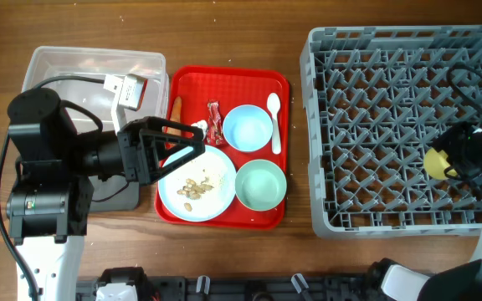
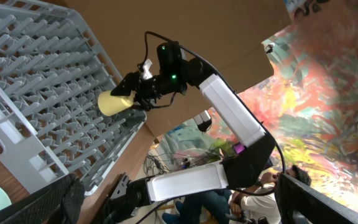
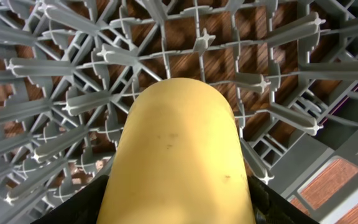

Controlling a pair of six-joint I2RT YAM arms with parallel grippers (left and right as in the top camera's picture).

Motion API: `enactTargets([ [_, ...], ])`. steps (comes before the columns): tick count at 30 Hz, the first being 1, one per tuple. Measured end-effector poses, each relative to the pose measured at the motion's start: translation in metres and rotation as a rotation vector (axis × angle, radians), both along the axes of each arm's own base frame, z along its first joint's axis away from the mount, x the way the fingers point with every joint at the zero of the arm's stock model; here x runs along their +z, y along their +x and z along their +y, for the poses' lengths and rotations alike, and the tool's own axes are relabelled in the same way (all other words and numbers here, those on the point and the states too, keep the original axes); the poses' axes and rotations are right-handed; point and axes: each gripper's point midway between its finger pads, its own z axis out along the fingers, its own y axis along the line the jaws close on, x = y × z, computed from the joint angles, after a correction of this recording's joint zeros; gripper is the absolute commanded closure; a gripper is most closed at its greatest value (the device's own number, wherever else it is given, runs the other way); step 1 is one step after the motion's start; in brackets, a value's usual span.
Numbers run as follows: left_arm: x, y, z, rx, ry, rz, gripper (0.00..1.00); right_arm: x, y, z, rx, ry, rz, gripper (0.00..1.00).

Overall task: Sort waste into correct bins and load items into the dishwasher rack
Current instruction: 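Carry the yellow cup with the right gripper into the dish rack, then reach the right gripper to the pale-green bowl and grasp its rim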

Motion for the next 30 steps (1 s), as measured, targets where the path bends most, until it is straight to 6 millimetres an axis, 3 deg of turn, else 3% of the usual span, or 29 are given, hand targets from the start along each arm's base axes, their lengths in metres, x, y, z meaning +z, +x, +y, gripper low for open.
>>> enactTargets([
  [1,0.0,0.0,0.0,0.0,0.0,0.0,0.0,-0.003,0.0,-0.002,-0.012,0.004,0.01,0.62],
  [2,0.0,0.0,0.0,0.0,0.0,0.0,0.0,-0.008,-0.001,-0.004,-0.019,0.012,0.03,0.56],
  [4,0.0,0.0,0.0,0.0,0.0,0.0,0.0,-0.021,-0.003,-0.004,-0.025,0.035,0.079,0.04],
  [5,0.0,0.0,0.0,0.0,0.0,0.0,0.0,-0.027,-0.003,-0.004,-0.028,0.046,0.098,0.0],
  [7,0.0,0.0,0.0,0.0,0.0,0.0,0.0,-0.034,-0.001,-0.002,-0.016,0.07,0.11,0.0],
  [10,0.0,0.0,0.0,0.0,0.0,0.0,0.0,-0.022,0.003,0.007,0.034,0.095,0.057,0.0],
  [12,0.0,0.0,0.0,0.0,0.0,0.0,0.0,0.02,0.015,0.017,0.097,0.083,-0.11,0.01],
  [14,0.0,0.0,0.0,0.0,0.0,0.001,0.0,0.085,0.019,0.032,0.168,0.021,-0.349,0.07],
  [16,0.0,0.0,0.0,0.0,0.0,0.002,0.0,0.119,0.012,0.049,0.223,0.001,-0.474,0.12],
  [18,0.0,0.0,0.0,0.0,0.0,0.0,0.0,0.139,0.004,0.078,0.33,0.018,-0.554,0.16],
  [22,0.0,0.001,0.0,0.005,0.002,0.0,0.0,0.141,0.007,0.137,0.613,0.106,-0.57,0.17],
  [26,-0.009,0.013,0.003,0.086,0.033,0.039,0.0,0.131,-0.001,0.217,0.943,0.231,-0.522,0.17],
  [28,-0.035,0.024,0.01,0.21,0.106,0.167,0.0,0.12,-0.003,0.245,1.032,0.273,-0.463,0.2],
  [30,-0.078,0.031,0.021,0.361,0.256,0.314,0.0,0.101,-0.003,0.269,1.083,0.319,-0.372,0.23],
])
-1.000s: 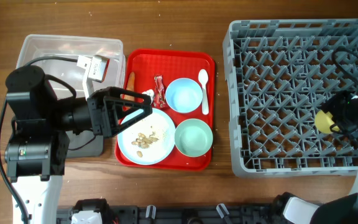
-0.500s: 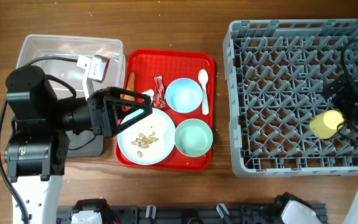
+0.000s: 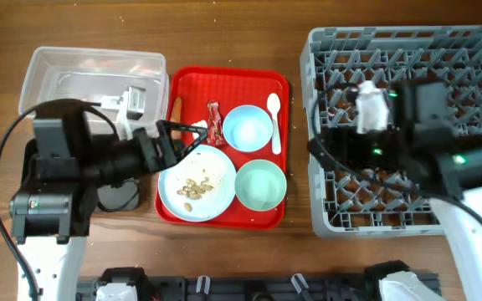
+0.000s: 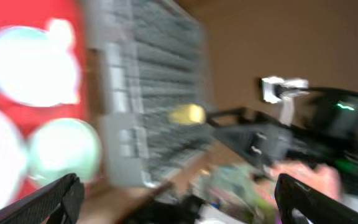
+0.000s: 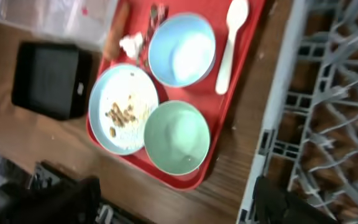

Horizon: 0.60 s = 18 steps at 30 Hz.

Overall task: Sort waste into correct bins and load items into the dishwasher rack
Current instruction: 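Reach the right gripper to the pale-green bowl and grasp its rim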

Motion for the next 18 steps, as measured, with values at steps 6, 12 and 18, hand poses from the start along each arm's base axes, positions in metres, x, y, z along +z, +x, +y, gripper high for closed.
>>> enactTargets([
  [6,-0.058,0.001,0.026,0.167,0.347,0.104,0.0,-0.069,0.005,0.04,0.072,-0.148,0.233,0.35],
  [12,-0.051,0.018,0.028,0.204,0.388,0.009,0.0,-0.136,-0.009,0.064,0.091,-0.347,0.425,0.39],
  [18,0.032,0.015,0.003,0.089,0.252,-0.223,0.0,-0.176,0.0,0.049,0.012,-0.505,0.485,0.54],
])
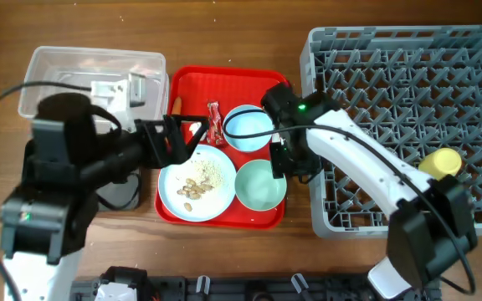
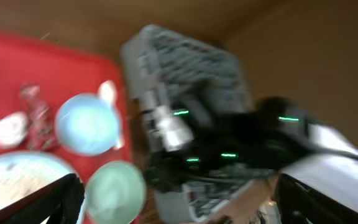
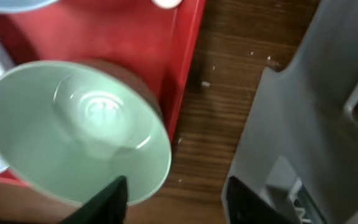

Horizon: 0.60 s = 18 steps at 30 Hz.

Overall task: Sort waste into correct bins and load items into the dishwasher rack
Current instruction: 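Reach the right gripper to the pale-green bowl and grasp its rim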

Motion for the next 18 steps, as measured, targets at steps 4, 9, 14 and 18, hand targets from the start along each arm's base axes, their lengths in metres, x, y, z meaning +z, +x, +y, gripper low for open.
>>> enactTargets([
  [4,0.043,-0.017,-0.014,-0.116,-0.067,-0.127,0.0,-0.019,0.005,0.003,0.0,-0.003,-0.002,0.59],
  [9,0.045,-0.021,-0.018,-0.145,-0.082,-0.124,0.0,-0.039,-0.002,0.004,-0.004,0.018,0.022,0.65],
  [14,0.045,-0.022,-0.018,-0.149,-0.085,-0.122,0.0,-0.048,-0.01,0.008,-0.007,0.052,0.046,0.77],
  [18,0.045,-0.022,-0.018,-0.149,-0.085,-0.122,0.0,-0.048,-0.008,0.01,-0.011,0.065,0.039,0.96],
])
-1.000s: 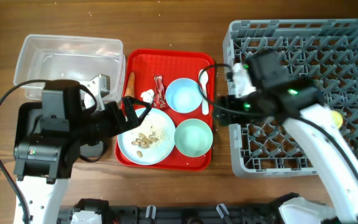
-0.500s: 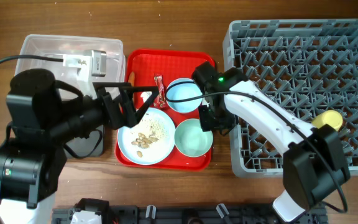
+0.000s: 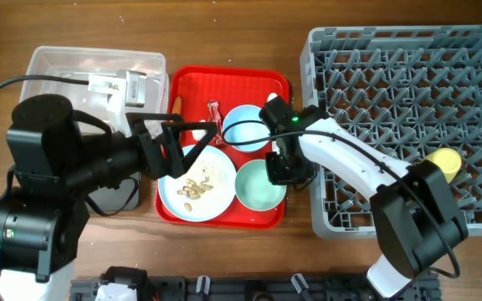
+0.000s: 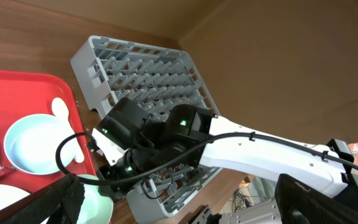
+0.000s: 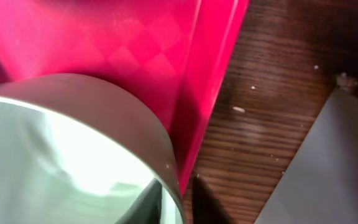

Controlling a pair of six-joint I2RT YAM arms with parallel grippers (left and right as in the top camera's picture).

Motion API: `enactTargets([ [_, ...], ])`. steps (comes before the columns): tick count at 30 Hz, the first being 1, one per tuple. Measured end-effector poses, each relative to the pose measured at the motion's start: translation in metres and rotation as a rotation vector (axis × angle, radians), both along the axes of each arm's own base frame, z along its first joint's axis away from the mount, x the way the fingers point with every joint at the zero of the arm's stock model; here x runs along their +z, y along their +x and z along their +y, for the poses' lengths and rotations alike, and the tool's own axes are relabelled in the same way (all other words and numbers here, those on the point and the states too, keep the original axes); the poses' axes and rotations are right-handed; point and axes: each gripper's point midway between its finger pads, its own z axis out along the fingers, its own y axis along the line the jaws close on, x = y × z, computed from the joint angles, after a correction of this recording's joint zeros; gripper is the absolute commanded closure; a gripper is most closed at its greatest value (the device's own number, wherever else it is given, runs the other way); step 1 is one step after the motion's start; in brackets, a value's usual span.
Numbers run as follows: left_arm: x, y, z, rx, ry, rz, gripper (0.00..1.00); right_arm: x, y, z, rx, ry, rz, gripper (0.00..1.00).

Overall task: Sort waste into correct bins and load items into the dishwasher rack
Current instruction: 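Reach the right gripper to the pale-green bowl and grasp its rim, then lift the pale-green bowl and move it over the dish rack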

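A green bowl [image 3: 256, 187] sits at the front right of the red tray [image 3: 233, 79]. My right gripper [image 3: 285, 171] is at its right rim. In the right wrist view the right gripper [image 5: 178, 185] has one finger inside and one outside the green bowl [image 5: 55, 155], shut on its rim. A blue bowl [image 3: 243, 125] and a plate [image 3: 192, 188] with food scraps share the tray. My left gripper [image 3: 197, 139] hangs open above the plate's far edge. A yellow cup [image 3: 443, 159] lies in the grey rack [image 3: 392, 222].
A clear bin [image 3: 74, 63] and a black bin [image 3: 111, 197] stand left of the tray, partly under my left arm. A red wrapper [image 3: 213, 109] and an orange stick [image 3: 175, 109] lie at the tray's back. The white spoon [image 4: 58, 107] rests beside the blue bowl [image 4: 33, 140].
My right gripper was open just above the green bowl's right rim; now it sits lower, with its fingers closed on that rim. The left gripper has hardly moved.
My right gripper held the yellow cup over the right side of the rack. Then the cup lay in the rack and the right arm was over the rack's left part, empty. It then stood open at the green bowl, and now grips its rim.
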Motion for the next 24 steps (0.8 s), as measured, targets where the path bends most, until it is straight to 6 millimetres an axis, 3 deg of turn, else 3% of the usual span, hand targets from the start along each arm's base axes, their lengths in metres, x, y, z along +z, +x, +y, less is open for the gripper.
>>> enactTargets([
  [7,0.0,0.0,0.0,0.0,0.0,0.0,0.0,0.003,0.0,-0.001,-0.023,-0.007,-0.002,0.95],
  [10,0.0,0.0,0.0,0.0,0.0,0.001,0.0,0.018,0.004,-0.006,-0.038,-0.016,-0.059,0.96],
  [17,0.0,0.0,0.0,0.0,0.0,0.002,0.0,0.091,0.029,-0.029,-0.16,-0.028,-0.365,0.96],
  [19,0.0,0.0,0.0,0.0,0.0,0.002,0.0,0.101,0.031,-0.035,-0.183,-0.037,-0.408,0.96],
  [24,0.0,0.0,0.0,0.0,0.0,0.002,0.0,0.15,0.032,-0.077,-0.31,-0.129,-0.617,0.96],
])
